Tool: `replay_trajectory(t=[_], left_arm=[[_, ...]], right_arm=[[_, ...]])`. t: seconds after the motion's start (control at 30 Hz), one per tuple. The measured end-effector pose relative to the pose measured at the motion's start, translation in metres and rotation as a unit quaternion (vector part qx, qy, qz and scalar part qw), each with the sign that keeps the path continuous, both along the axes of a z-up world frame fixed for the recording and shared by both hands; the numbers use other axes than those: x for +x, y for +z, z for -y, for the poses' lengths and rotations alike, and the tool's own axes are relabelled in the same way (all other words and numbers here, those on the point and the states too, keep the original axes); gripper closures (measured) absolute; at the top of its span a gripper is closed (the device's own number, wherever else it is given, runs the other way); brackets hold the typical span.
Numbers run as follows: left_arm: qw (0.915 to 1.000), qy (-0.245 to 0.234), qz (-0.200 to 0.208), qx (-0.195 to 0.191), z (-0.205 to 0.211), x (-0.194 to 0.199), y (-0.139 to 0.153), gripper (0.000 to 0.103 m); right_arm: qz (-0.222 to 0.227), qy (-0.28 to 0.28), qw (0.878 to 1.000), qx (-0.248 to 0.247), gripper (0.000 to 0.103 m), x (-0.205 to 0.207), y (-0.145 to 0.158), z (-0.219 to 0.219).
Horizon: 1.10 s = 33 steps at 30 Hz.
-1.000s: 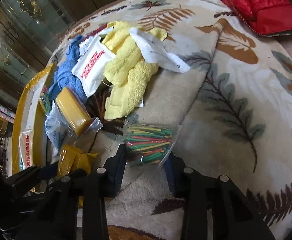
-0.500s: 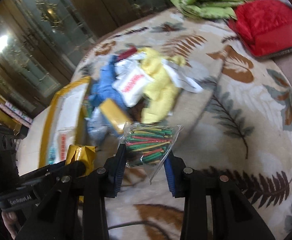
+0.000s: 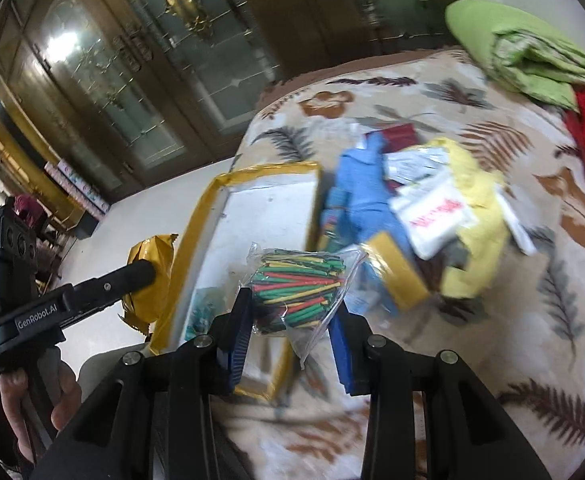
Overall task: Organize soft objects
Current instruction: 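Lower the yellow packet and straw bag into the tray and release both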
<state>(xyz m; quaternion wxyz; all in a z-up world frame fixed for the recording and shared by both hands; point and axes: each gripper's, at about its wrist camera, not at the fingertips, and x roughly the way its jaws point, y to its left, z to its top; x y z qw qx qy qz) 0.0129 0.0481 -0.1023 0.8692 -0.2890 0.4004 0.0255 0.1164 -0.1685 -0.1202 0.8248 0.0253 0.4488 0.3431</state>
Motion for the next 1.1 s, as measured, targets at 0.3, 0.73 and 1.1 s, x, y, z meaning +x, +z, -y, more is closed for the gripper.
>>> replay_trajectory(t=[0.3,0.73,1.1], left_arm=[[0.999,0.026,-0.037,-0.003,-0.052,0.025,-0.038,0.059],[0.9953,-0.003,-0.087,0.043,-0.052,0.067,-0.085,0.059],[0.9939,-0.014,-0.093,0.057,-0.048,0.073,-0.095,0.059]], right_arm=[[-0.032,0.022,0.999,-0.024,0.067,0.032,-0.034,-0.065],[-0.061,0.033,0.995,-0.071,0.067,0.061,-0.081,-0.11],[-0.024,0.047,0.993,-0.109,0.062,0.054,-0.082,-0.127]])
